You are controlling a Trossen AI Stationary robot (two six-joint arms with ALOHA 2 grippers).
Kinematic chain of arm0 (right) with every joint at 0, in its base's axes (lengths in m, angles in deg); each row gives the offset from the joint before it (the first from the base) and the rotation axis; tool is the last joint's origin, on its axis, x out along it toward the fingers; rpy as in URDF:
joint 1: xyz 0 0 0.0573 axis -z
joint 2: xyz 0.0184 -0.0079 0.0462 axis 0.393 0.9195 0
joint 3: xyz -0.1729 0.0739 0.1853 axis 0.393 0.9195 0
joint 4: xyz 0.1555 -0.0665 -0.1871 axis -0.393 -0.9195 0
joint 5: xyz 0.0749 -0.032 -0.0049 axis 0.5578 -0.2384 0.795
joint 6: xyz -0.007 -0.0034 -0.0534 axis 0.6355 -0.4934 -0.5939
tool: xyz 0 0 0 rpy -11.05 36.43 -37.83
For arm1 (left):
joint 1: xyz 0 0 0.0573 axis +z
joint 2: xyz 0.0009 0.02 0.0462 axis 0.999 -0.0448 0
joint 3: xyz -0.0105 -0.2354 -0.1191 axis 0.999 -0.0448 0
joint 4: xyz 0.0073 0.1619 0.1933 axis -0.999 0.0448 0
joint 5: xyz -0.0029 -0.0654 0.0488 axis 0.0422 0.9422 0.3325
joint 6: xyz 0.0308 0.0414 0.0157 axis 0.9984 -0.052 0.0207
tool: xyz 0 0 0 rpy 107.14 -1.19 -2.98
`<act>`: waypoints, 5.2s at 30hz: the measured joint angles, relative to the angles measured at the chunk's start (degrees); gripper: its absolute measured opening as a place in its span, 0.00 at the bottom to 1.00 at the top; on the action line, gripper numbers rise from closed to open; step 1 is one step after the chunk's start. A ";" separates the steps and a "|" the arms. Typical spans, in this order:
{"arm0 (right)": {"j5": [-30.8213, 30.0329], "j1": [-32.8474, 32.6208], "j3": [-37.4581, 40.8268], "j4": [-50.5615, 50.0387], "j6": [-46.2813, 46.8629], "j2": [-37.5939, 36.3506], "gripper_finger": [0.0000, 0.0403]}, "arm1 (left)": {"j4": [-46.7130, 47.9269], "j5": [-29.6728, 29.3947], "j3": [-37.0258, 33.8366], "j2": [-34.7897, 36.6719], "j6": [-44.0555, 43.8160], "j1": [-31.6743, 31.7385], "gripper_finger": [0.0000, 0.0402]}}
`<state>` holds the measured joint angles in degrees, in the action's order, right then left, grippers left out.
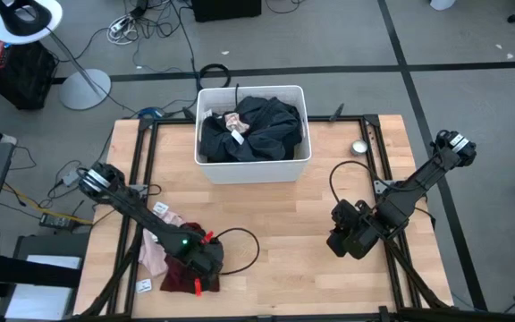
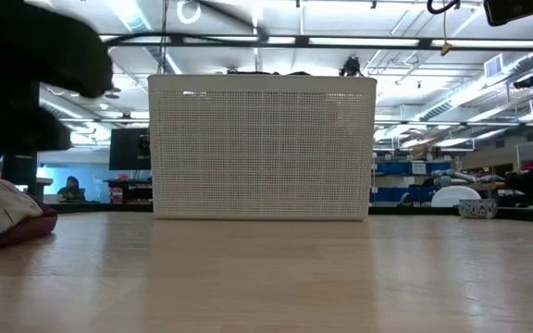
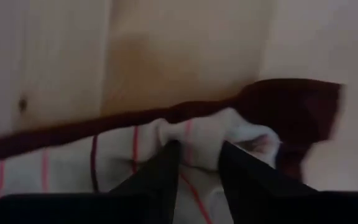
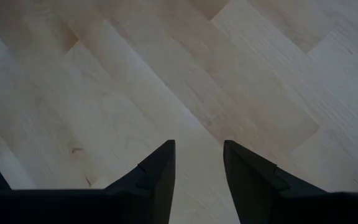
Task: Sort clothes
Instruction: Put the brown sock into the white laundry bin, then put the red underwear into the white laundry bin
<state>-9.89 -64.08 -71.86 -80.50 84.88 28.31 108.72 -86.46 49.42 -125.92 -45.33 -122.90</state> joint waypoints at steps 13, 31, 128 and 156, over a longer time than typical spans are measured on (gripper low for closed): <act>-0.74 -0.56 0.00 0.53 -0.24 0.00 0.33 | 9.04 -3.66 4.83 5.19 -8.44 0.07 0.01; -7.19 0.25 0.00 2.52 -1.97 0.04 0.32 | 45.79 -20.74 36.64 11.68 -4.37 7.39 0.00; 24.19 55.66 52.76 82.07 -65.82 -35.10 0.30 | 50.06 -24.21 56.62 20.78 21.07 35.06 0.33; 13.12 55.05 48.04 42.75 -63.39 -67.03 0.30 | 51.04 -43.89 37.90 27.63 -12.82 8.05 0.33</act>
<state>3.23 -9.03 -23.82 -37.75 21.49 -38.71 159.76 -130.34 87.32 -98.29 -58.15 -114.85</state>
